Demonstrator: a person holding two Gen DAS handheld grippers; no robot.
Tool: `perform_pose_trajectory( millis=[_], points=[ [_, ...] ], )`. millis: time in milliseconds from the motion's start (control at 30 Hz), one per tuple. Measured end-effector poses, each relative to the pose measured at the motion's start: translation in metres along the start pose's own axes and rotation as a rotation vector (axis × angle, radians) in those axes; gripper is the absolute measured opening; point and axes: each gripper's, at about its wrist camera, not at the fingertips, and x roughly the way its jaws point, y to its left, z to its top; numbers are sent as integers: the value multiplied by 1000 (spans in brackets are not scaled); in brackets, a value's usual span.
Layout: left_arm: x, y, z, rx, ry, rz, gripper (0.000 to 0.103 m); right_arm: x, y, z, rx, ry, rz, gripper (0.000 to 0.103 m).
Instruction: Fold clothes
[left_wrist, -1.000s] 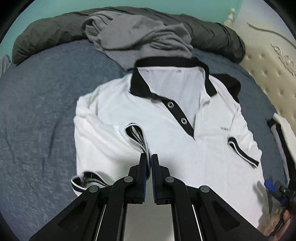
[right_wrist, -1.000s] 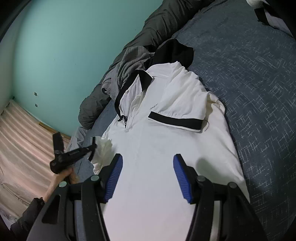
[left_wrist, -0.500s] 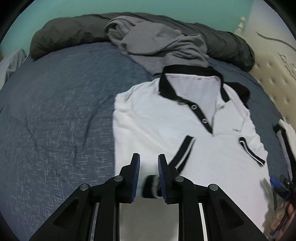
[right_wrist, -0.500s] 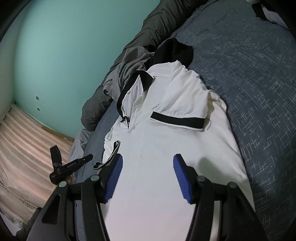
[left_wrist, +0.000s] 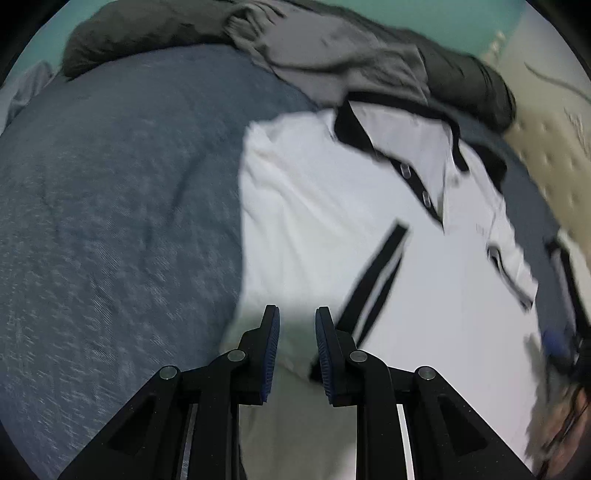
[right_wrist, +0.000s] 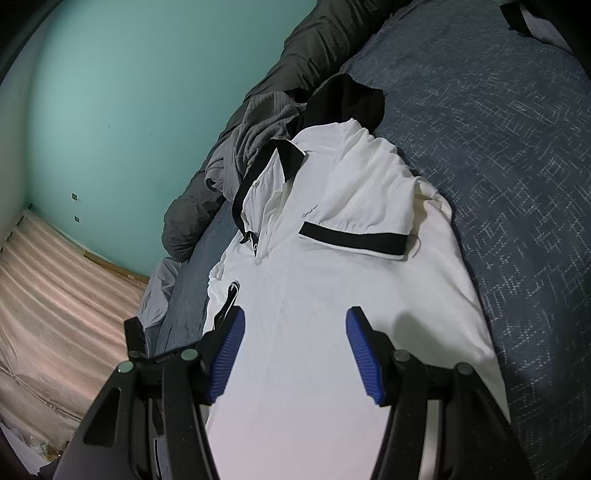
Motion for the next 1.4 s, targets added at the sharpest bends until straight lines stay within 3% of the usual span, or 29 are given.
perform_pose_trajectory(
  millis=[133, 300, 600, 700, 1100, 1400],
  points=[
    [-5, 16, 8, -49, -31, 18, 22, 2, -2, 0, 1, 6, -8, 58],
    [-3, 31, -15, -101, -59, -8, 22, 6, 1, -2, -23, 23, -27, 58],
    [-4, 52, -46, -158, -134, -89, 22, 29, 38, -8, -182, 84, -110, 58],
    [2, 59, -47, -176, -126, -114, 22, 62, 64, -3, -258, 149, -133, 58],
    [7, 65, -48, -208, -124, -192, 21, 225, 211, 29, -538, 372, -46, 58],
    [11, 63, -49, -190, -131, -184, 16, 349, 264, 28, -669, 455, -139, 57]
  ],
)
